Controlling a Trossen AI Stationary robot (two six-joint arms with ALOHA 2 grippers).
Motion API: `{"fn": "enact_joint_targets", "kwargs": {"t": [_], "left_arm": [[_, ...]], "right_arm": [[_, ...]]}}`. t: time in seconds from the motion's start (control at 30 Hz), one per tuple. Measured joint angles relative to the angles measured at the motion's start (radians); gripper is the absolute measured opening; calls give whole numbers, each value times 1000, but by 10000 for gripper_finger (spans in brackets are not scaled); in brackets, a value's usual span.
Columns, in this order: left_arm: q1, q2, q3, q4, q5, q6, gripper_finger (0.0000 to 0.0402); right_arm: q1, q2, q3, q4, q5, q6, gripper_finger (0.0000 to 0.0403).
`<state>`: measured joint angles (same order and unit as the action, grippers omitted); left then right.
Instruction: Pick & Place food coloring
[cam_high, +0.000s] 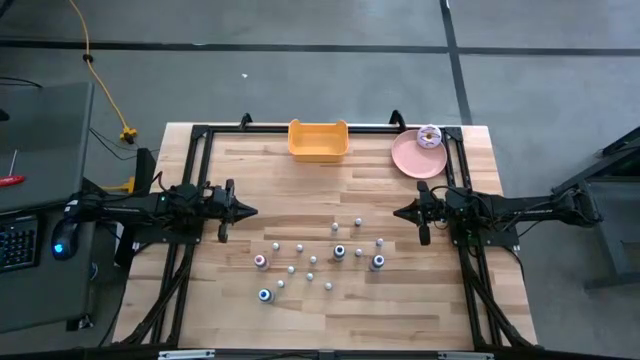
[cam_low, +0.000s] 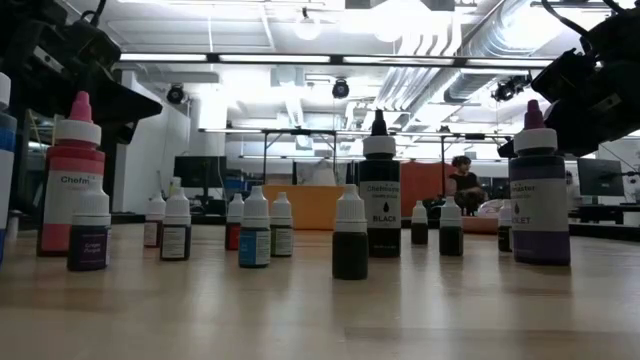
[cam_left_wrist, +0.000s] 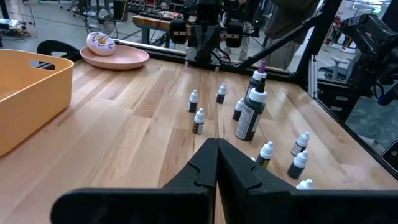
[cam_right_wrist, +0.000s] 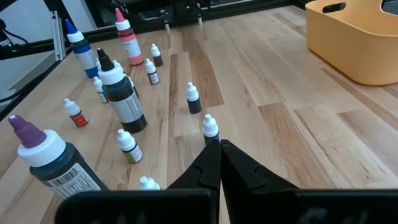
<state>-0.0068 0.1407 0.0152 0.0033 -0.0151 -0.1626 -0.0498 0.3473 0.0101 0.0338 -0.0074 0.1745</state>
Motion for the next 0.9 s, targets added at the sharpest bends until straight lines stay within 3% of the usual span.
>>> {"fn": "enact_joint_targets", "kwargs": {"t": [0.53,0.73,0.9], "left_arm": [[0,0,0,0,0,0,1],[0,0,0,0,0,0,1],[0,0,0,0,0,0,1]], "right_arm": [[0,0,0,0,0,0,0],[0,0,0,5,54,-316,0],[0,0,0,7,99,-469,0]]}}
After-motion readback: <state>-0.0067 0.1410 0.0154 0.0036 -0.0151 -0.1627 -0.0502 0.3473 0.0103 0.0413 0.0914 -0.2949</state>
